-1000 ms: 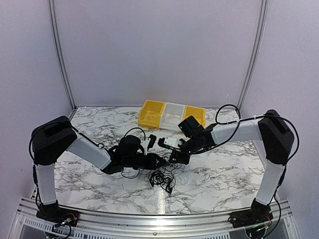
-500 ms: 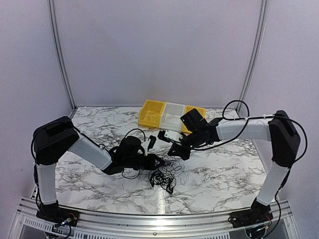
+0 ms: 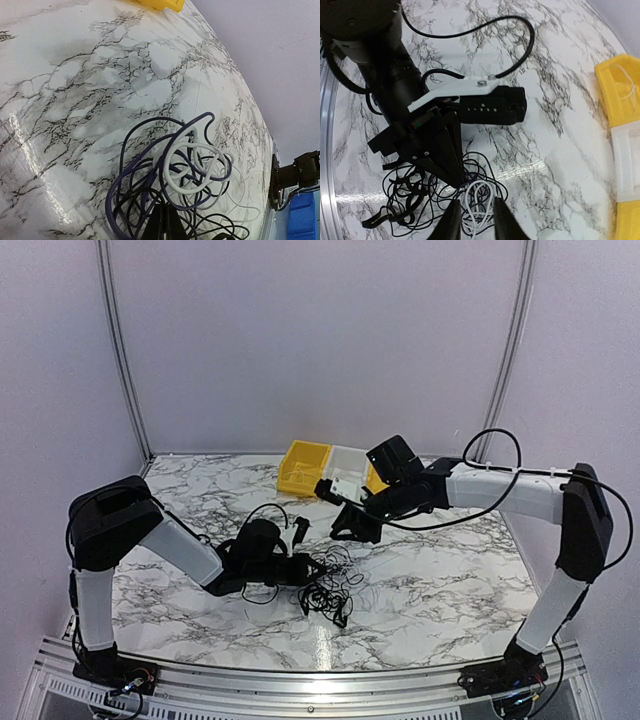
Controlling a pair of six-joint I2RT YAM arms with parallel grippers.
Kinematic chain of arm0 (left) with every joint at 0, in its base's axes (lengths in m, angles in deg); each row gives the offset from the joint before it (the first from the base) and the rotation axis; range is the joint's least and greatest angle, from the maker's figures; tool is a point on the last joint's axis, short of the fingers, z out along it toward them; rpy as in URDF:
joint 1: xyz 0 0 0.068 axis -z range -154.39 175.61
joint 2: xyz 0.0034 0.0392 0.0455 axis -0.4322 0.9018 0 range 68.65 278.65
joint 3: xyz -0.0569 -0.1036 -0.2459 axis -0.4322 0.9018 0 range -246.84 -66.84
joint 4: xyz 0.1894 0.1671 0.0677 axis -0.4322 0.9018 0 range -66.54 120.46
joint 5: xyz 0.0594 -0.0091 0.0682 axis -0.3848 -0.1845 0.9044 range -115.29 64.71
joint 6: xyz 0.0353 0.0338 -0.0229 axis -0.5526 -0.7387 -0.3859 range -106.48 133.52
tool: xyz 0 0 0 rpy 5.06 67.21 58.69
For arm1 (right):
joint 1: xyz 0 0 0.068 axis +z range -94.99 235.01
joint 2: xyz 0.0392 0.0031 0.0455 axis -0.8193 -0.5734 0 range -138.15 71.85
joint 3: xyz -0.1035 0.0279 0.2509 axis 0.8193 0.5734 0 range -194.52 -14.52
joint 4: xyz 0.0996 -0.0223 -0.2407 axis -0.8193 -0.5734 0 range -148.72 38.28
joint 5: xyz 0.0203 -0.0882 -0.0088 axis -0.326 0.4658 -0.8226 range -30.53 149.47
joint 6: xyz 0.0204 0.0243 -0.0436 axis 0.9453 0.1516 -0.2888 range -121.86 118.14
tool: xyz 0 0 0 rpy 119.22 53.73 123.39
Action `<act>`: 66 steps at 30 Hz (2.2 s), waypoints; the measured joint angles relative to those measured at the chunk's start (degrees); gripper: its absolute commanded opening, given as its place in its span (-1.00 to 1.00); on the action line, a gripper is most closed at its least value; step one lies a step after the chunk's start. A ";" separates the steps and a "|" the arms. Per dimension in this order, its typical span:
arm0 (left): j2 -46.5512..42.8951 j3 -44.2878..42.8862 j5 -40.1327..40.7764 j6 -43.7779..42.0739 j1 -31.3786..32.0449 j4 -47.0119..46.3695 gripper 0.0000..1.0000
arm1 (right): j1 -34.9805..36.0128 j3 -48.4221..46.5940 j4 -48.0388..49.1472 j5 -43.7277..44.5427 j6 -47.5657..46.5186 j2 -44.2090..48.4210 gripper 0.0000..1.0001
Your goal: Untangle the cables
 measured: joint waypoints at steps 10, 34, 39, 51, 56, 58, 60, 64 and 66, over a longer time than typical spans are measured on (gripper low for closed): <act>0.00 0.33 0.59 0.68 0.00 -1.62 -1.00 | 0.24 0.02 -0.55 4.00 -1.75 -8.13 -0.43; 3.69 0.39 0.42 3.28 0.00 -7.28 -1.00 | 0.70 -2.54 -1.51 7.41 -0.22 -12.74 -0.84; 3.96 0.39 0.35 3.56 0.00 -7.85 -1.00 | 0.72 -4.76 -4.68 -0.09 0.02 -10.64 -0.98; 3.96 0.92 0.37 4.37 0.00 -8.74 -1.00 | 0.94 -13.25 -7.78 -9.68 0.02 0.72 -0.54; 3.37 4.11 0.87 4.92 0.00 -13.20 -1.00 | 0.94 -8.39 -5.86 0.52 -0.90 -2.32 -0.44; 2.71 5.66 1.36 4.98 0.00 -14.38 -1.00 | 0.94 -7.15 -5.88 3.50 -1.33 -5.31 -0.42; 2.19 6.71 1.70 4.98 0.00 -15.26 -1.00 | 0.96 -6.71 -6.19 5.42 -1.75 -7.89 -0.41; 1.84 7.10 1.90 4.98 0.00 -16.41 -1.00 | 1.42 -6.71 -6.40 7.72 -2.84 -11.41 -0.41; 1.84 7.10 1.90 5.14 0.00 -16.59 -1.00 | 1.88 -6.82 -6.43 8.35 -3.26 -12.33 -0.39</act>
